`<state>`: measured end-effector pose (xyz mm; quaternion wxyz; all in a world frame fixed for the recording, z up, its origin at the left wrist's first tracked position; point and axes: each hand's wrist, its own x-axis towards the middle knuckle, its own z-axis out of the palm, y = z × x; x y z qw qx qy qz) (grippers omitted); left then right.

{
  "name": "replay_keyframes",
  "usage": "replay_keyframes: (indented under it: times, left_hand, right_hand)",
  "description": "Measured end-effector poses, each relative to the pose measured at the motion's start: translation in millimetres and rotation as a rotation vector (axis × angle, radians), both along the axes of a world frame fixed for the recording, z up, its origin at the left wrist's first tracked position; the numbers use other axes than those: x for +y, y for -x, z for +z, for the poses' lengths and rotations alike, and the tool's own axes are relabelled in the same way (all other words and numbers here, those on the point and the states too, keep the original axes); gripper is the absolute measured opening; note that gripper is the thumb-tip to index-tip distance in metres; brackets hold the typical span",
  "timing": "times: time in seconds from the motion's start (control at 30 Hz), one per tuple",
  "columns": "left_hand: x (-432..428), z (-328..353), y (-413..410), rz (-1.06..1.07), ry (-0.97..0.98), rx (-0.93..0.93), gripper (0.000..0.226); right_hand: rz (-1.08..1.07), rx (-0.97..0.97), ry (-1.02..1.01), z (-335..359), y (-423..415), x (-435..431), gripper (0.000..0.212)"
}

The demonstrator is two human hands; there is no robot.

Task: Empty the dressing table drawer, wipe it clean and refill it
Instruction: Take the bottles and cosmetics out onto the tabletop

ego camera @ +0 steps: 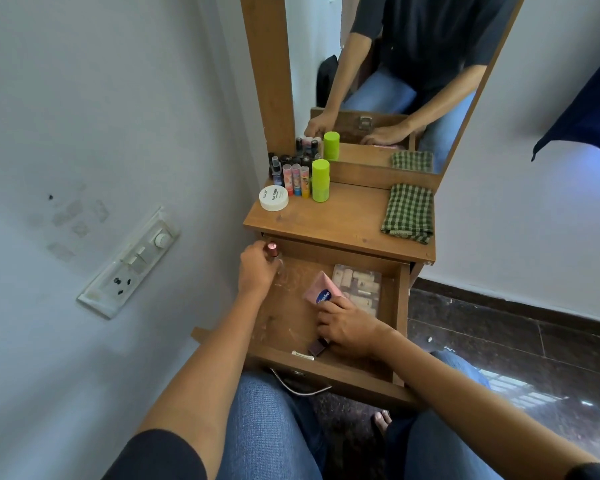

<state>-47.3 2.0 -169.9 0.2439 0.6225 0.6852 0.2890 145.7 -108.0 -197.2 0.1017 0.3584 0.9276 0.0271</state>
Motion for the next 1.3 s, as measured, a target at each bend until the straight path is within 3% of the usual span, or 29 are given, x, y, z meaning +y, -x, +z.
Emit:
replay_keyframes:
  times: [0.17,0.27,0.47,0.6,0.67,0.87,1.0,1.17,1.3]
  left_hand:
    - [1.9,-1.8,-2.2,-0.015,-0.030,0.130,0.026]
    - [0.4,-2.3,-3.3,-0.026,-0.027,0.172,0.026]
    - [-1.8,-2.3,-2.0,-0.083,-0.012,0.190,0.029]
    - [-8.8,-3.0,2.9,-0.097,-0.032,0.043,0.028]
    - [-12.5,1.0,6.0,-0.068,-0.059,-0.047,0.028]
    - [-14.8,22.3,10.0,-0.039,-0.172,-0.175,0.030]
    - [-10.5,43.2,2.5,0.001,-0.280,-0.248,0.034]
    - [8.5,64.8,-14.7,-0.028,-0.298,-0.279,0.034]
    - [27.5,68.3,-30.3,-0.072,-0.298,-0.213,0.033]
  right_hand:
    - [-0.069,-0.036,-0.006,-7.1,5.1,4.9,0.016]
    - [-0.091,0.075,0.029,-7.1,4.1,5.4,0.020]
    - [-0.232,0.434,0.192,4.5,1.2,8.0,0.017]
    - [-0.387,0.817,0.352,20.5,2.6,6.7,0.004]
    - [-0.490,0.995,0.406,29.7,4.0,5.6,0.012]
    - [-0.708,1.438,0.453,66.5,13.1,20.8,0.006]
    - [-0.829,1.483,0.344,87.7,17.7,54.8,0.012]
    - [-0.813,1.223,0.011,105.9,22.4,103.2,0.011]
    - [-0.804,1.068,-0.010,98.3,24.0,133.1,0.008]
